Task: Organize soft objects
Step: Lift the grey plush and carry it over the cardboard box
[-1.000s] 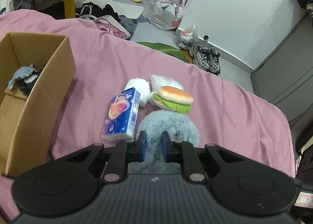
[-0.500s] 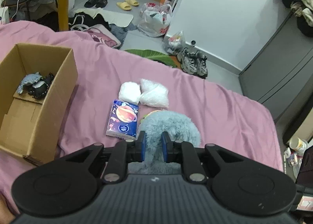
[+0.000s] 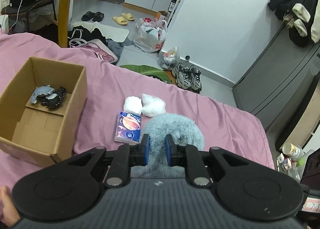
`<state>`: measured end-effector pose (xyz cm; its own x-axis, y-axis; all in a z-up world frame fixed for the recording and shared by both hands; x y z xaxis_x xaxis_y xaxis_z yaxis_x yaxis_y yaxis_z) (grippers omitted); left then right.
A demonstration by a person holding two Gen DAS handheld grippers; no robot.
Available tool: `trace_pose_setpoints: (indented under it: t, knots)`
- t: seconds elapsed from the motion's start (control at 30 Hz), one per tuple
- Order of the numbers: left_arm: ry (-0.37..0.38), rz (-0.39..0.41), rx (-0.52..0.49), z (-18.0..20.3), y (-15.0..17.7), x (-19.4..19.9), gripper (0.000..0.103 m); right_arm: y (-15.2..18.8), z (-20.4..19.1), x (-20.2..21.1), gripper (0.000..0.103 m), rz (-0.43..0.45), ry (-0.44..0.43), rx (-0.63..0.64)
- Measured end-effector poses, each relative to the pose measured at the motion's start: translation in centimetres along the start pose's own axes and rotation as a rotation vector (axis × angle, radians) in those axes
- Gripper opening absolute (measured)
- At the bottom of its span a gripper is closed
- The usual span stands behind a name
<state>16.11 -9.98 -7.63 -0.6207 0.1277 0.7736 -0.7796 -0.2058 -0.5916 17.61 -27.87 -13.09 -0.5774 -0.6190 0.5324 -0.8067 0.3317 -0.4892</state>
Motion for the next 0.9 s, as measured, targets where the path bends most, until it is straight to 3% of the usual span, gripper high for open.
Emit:
trace_pose_setpoints:
  t: [0.9]
  knots:
    - [-0.032,0.107,0.094,-9.2,-2.5,5.7,0.014,1.9,-9.6,-3.6,0.018,-0.011,-0.069,0.122]
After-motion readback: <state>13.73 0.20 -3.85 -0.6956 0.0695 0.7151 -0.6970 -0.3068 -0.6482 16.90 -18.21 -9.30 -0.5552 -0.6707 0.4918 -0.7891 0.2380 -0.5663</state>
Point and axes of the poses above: each gripper's, at about its wrist camera, not at the fingertips, and x roughly against the way its jaws point, z to its right, y to its underside, the point moved 2 cm from there along -x, roughly the way its jaws point, and after that the axes turned 8 degrees about -y, right-handed, at the moved point
